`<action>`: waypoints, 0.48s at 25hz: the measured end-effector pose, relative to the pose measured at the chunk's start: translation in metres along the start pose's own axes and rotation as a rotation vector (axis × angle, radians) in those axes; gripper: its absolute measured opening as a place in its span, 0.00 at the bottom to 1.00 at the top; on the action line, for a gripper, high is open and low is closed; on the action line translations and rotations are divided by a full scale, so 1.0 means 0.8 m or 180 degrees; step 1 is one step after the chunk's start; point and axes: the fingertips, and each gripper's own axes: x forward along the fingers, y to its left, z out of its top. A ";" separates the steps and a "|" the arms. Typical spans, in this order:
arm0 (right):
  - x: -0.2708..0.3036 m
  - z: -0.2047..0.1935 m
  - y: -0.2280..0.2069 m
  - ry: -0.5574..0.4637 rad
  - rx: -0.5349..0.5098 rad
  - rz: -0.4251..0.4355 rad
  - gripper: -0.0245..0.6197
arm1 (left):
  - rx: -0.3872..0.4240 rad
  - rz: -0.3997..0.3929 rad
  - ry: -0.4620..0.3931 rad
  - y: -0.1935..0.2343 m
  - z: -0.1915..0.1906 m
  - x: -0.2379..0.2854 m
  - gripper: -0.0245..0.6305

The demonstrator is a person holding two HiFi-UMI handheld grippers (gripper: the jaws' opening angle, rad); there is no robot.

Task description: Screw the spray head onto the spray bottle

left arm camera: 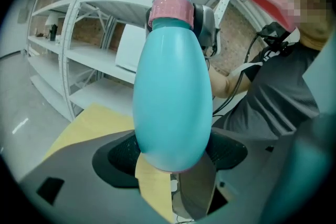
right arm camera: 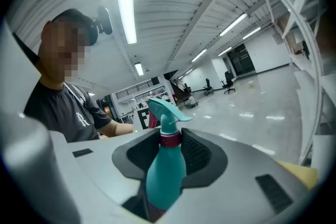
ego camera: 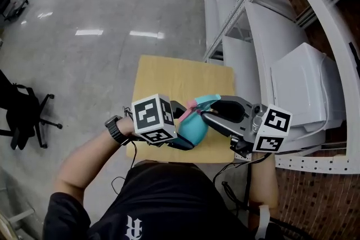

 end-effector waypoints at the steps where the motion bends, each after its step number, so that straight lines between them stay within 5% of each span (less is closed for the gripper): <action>1: 0.002 -0.002 0.002 0.0055 0.0066 0.0106 0.24 | 0.0026 -0.0009 0.0042 -0.002 -0.004 0.000 0.63; 6: 0.001 -0.007 0.013 0.0232 0.0041 0.0343 0.24 | 0.0075 -0.0174 0.0054 -0.015 -0.008 0.005 0.63; 12: 0.006 -0.011 0.003 0.0409 -0.0074 -0.0217 0.24 | 0.0029 0.0172 0.0180 0.006 -0.016 0.002 0.63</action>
